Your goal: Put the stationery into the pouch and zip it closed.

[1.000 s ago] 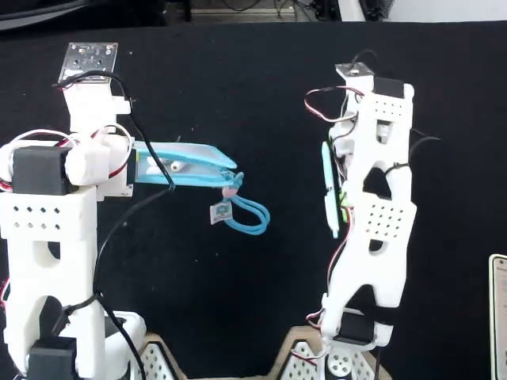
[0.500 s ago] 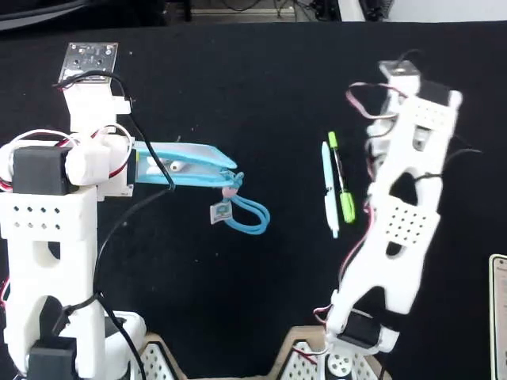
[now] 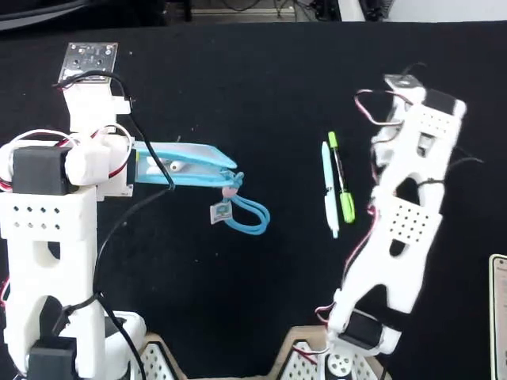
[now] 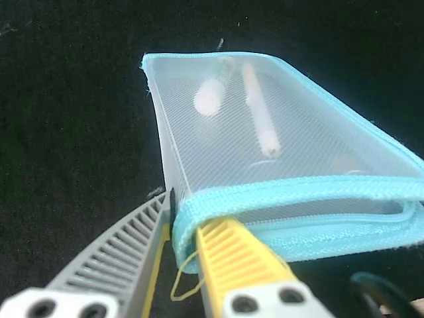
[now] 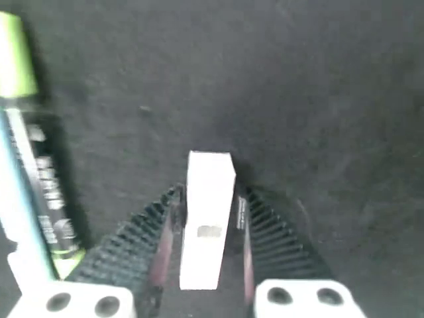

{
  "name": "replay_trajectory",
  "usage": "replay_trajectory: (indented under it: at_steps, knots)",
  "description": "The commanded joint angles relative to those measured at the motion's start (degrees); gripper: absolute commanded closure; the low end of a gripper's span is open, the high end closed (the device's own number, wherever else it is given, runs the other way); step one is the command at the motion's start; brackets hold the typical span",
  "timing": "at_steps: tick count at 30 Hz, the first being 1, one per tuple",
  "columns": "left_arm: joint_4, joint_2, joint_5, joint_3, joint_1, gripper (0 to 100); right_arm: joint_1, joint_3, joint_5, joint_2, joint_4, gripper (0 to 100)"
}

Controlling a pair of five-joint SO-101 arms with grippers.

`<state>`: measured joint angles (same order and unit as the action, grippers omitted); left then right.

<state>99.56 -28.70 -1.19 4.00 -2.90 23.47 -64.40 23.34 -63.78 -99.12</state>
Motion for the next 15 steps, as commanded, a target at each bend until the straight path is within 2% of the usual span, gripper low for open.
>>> replay_trajectory:
  at_steps: [1,15]
  knots:
    - [0.0,-0.7,-0.09,1.89,0.4,97,3.69,-4.0,0.35,0.92,-1.32,87.8]
    - [0.0,-0.7,-0.09,1.89,0.4,97,0.79,-4.09,-0.09,1.01,-0.09,87.8]
